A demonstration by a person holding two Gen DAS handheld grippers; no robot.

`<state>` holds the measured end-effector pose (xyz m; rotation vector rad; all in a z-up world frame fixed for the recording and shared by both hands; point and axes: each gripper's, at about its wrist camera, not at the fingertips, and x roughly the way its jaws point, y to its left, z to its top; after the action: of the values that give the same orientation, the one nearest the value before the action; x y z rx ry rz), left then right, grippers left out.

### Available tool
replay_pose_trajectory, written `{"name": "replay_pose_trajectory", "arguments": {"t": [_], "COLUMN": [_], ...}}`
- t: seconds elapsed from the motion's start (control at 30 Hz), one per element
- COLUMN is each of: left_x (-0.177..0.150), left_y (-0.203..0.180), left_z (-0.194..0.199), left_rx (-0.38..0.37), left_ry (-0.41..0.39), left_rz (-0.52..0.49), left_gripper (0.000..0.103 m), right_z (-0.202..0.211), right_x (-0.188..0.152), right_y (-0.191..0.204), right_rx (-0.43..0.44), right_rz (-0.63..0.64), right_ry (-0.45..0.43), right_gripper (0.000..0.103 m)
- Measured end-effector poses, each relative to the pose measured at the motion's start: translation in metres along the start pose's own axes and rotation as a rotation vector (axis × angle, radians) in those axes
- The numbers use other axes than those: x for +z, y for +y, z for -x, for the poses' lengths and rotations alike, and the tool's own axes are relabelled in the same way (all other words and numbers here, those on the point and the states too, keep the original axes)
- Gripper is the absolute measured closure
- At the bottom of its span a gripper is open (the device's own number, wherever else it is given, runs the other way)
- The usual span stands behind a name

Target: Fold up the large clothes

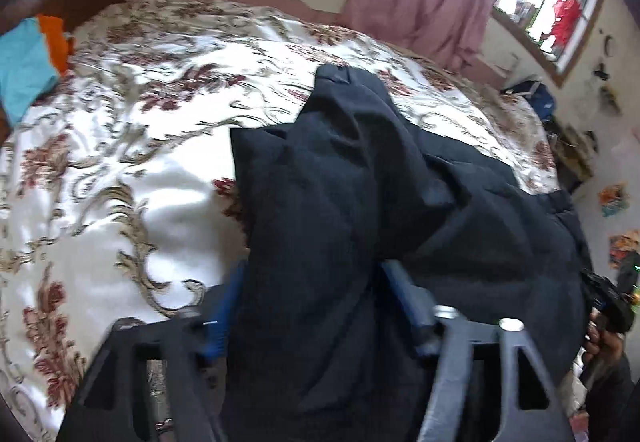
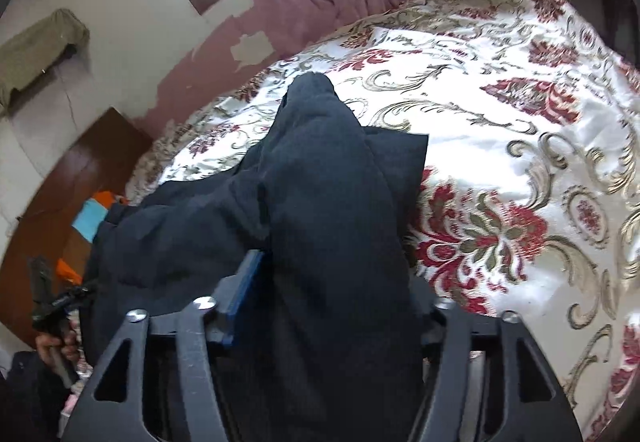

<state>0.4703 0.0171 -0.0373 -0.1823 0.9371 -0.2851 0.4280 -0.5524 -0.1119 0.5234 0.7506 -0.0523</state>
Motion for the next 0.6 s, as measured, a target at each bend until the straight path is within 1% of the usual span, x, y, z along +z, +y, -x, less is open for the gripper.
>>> {"name": "replay_pose_trajectory", "arguments": {"t": [0.03,0.13,0.17,0.23,0.33,0.43,0.5,0.6], "left_x": [0.0,0.002,0.002,0.003,0.002,-0.001,-0.003,-0.004], "left_y": [0.001,0.004,0.005,0.005,0.001,-0.009,-0.018,-0.029], "left_z": [0.002,0.004,0.006,0.007,0.013,0.022,0.029,0.036], "left_rx": [0.004,0.009,0.019,0.042,0.076,0.127,0.159,0.177], "left_ry": [-0.008,-0.011,-0.015,-0.02,-0.046,-0.099,-0.138,-0.169], "left_rz": [0.006,0.032,0.041,0.045,0.036,-0.014,-0.05,-0.08], "left_gripper": [0.023,0.022,0.021,0.02,0.018,0.013,0.012,0.011], "right_z": [0.001,0.005,0.006,0.009,0.014,0.022,0.023,0.028], "right_x": [0.0,0.0,-0.001,-0.001,-0.002,-0.002,-0.002,-0.003], "right_y": [0.001,0.007,0.009,0.011,0.017,0.021,0.023,0.027], "right_rx": [-0.015,-0.045,-0.055,-0.073,-0.097,-0.116,-0.129,-0.139], "right_rz": [0.013,0.05,0.058,0.069,0.082,0.095,0.101,0.113], "right_ry": [-0.004,-0.012,-0.015,-0.025,-0.055,-0.079,-0.09,-0.106], "right_gripper": [0.03,0.022,0.021,0.014,0.011,0.007,0.006,0.004]}}
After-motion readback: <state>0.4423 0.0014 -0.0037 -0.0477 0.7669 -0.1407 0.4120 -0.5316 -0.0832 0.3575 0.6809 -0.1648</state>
